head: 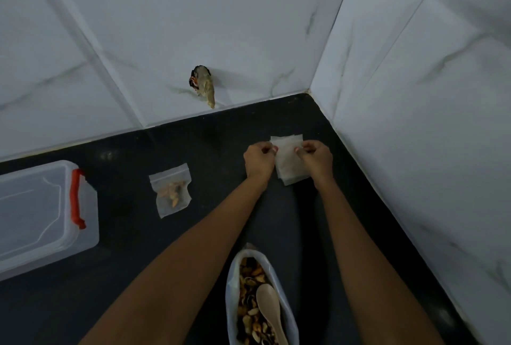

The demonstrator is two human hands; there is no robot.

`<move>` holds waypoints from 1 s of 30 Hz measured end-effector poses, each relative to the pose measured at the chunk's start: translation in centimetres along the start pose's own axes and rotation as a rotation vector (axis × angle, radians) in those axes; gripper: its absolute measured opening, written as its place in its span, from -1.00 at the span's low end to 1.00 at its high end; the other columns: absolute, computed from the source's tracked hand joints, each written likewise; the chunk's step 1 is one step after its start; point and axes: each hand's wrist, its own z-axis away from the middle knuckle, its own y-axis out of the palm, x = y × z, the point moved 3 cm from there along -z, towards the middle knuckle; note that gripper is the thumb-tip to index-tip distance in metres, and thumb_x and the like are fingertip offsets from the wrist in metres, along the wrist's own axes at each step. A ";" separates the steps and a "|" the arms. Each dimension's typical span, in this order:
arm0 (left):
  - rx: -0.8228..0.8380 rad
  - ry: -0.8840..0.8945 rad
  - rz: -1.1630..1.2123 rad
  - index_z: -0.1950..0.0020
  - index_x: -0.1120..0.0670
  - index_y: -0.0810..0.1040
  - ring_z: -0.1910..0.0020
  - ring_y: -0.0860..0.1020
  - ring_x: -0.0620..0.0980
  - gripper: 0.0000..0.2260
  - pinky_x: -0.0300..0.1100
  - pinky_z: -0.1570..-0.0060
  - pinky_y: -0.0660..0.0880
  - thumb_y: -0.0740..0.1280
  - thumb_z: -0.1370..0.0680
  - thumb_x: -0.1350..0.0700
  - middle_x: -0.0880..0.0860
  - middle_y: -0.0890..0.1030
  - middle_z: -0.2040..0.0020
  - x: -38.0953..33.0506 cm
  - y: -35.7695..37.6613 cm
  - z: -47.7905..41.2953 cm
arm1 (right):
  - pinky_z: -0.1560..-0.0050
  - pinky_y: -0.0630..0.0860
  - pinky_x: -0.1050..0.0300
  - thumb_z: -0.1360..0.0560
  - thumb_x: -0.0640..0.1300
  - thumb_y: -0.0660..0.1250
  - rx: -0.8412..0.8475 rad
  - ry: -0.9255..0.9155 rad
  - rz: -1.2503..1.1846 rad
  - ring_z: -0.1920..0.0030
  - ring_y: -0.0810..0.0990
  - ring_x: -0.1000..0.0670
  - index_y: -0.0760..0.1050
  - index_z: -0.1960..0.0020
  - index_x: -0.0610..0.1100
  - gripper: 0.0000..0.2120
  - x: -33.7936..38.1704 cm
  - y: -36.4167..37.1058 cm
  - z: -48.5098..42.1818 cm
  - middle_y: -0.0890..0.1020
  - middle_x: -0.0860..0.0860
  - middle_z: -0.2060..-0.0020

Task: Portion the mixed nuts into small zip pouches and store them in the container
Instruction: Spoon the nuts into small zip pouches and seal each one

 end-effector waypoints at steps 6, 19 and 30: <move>0.030 -0.093 0.054 -0.07 0.23 0.60 -0.03 0.58 0.11 -0.81 0.00 -0.11 0.52 0.29 -0.55 0.17 0.20 0.62 -0.03 -0.2 -0.6 0.6 | 0.02 0.42 0.17 -0.46 -0.25 0.35 0.036 -0.030 -0.072 0.01 0.51 0.01 0.52 0.02 -0.17 -0.90 0.7 -1.6 0.6 0.59 -0.13 -0.02; 0.071 0.024 0.220 0.01 0.14 0.54 0.06 0.57 -0.07 -0.86 -0.28 0.17 0.50 0.34 -0.51 0.09 0.04 0.60 0.06 -2.9 -6.3 9.1 | 0.22 0.46 0.36 -0.50 -0.25 0.30 0.200 -0.143 -0.221 0.14 0.56 0.15 0.52 -0.06 -0.16 -0.86 4.6 -3.7 11.1 0.58 0.06 0.16; 0.158 0.147 0.118 0.11 0.06 0.54 0.03 0.55 -0.09 -0.96 -0.22 0.06 0.50 0.33 -0.51 0.11 0.00 0.59 0.06 -1.3 -14.5 19.1 | 0.15 0.51 0.34 -0.49 -0.15 0.33 0.301 -0.232 -0.256 0.05 0.58 0.14 0.54 -0.03 -0.12 -0.86 4.7 -4.1 23.4 0.61 0.07 0.11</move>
